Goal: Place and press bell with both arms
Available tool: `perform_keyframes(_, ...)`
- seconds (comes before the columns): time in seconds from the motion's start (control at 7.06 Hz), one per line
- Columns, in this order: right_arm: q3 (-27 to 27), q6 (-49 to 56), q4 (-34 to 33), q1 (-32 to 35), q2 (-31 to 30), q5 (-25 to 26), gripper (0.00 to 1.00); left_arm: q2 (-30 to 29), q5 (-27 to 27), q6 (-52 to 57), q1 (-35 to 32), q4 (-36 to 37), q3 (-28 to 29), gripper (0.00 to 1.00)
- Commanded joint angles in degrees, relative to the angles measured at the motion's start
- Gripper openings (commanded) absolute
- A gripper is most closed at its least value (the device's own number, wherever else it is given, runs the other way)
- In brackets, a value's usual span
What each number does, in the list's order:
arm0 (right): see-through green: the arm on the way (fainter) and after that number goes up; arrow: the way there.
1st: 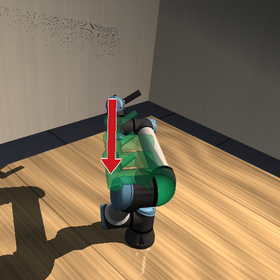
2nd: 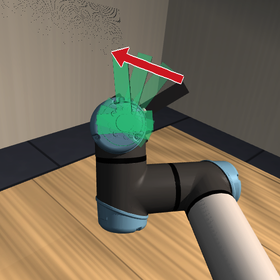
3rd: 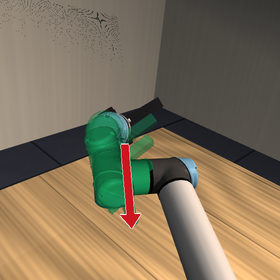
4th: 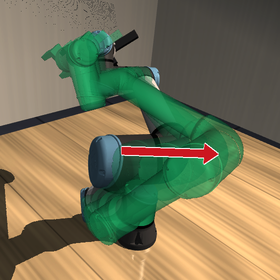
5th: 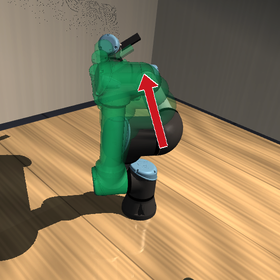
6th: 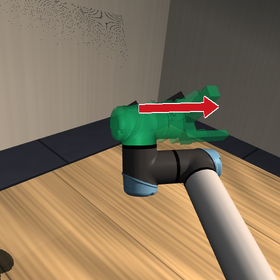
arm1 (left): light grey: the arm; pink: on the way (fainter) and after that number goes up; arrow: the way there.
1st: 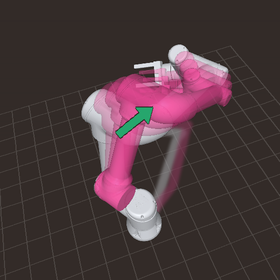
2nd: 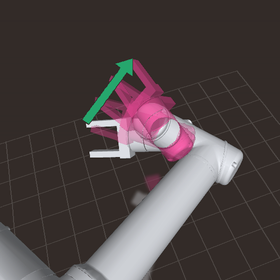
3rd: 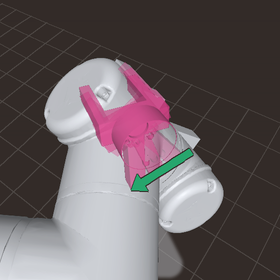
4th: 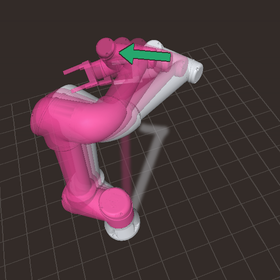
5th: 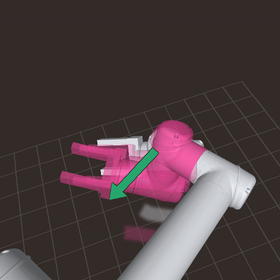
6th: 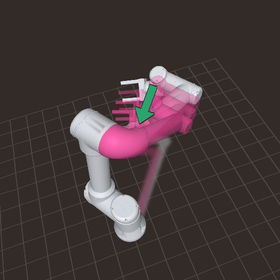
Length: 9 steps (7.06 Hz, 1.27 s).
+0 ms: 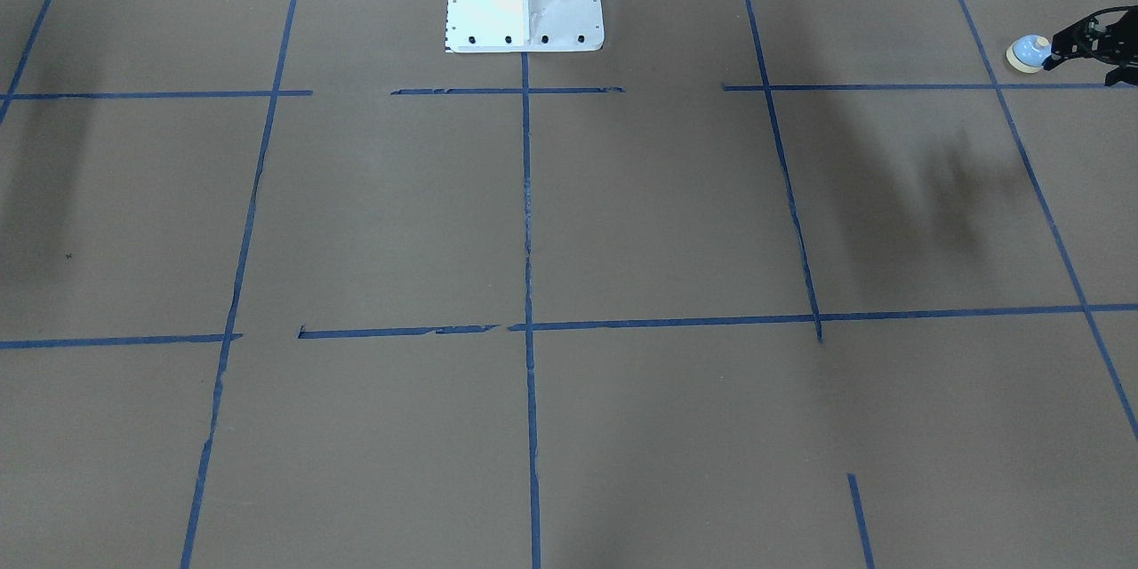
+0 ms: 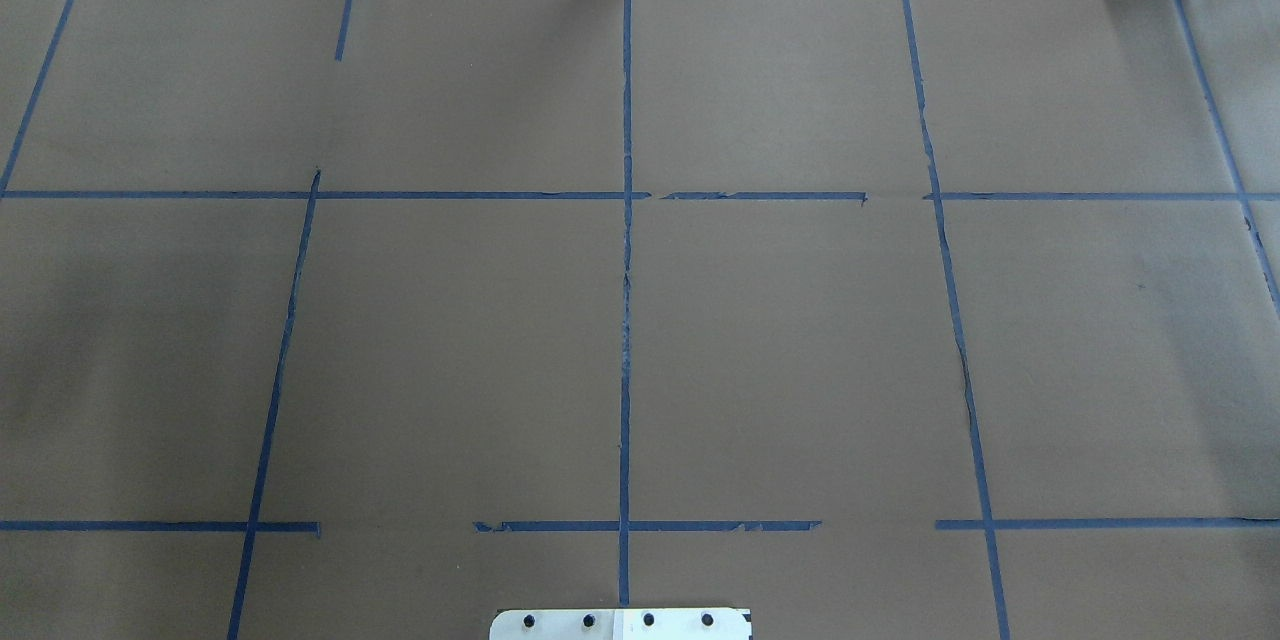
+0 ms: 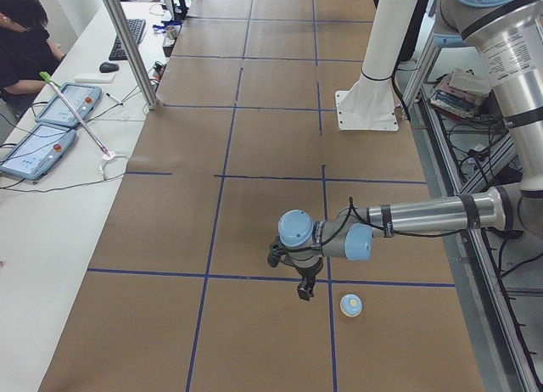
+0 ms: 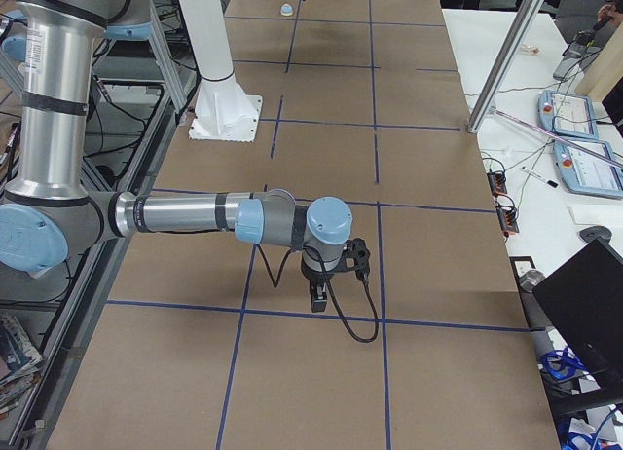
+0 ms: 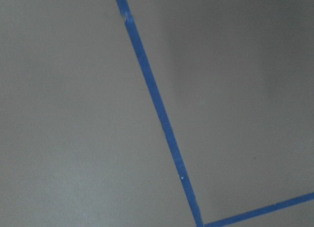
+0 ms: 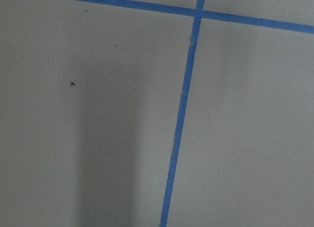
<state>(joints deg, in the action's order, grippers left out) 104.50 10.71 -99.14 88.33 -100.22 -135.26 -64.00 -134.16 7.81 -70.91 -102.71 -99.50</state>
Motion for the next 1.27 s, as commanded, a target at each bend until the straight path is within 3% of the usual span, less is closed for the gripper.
perform_keyframes(0.0,0.0,0.0,0.0,0.0,0.0,0.0,1.00,1.2,-0.1,0.0,5.5,-0.9,4.4,1.00)
perform_keyframes(0.71,0.0,0.0,0.0,0.0,-0.2,0.0,1.00,1.3,-2.1,-0.6,10.4,-0.8,9.1,1.00)
perform_keyframes(1.13,0.1,0.1,0.0,0.0,-0.6,0.0,1.00,1.1,-2.1,-6.8,11.9,-1.0,9.1,1.00)
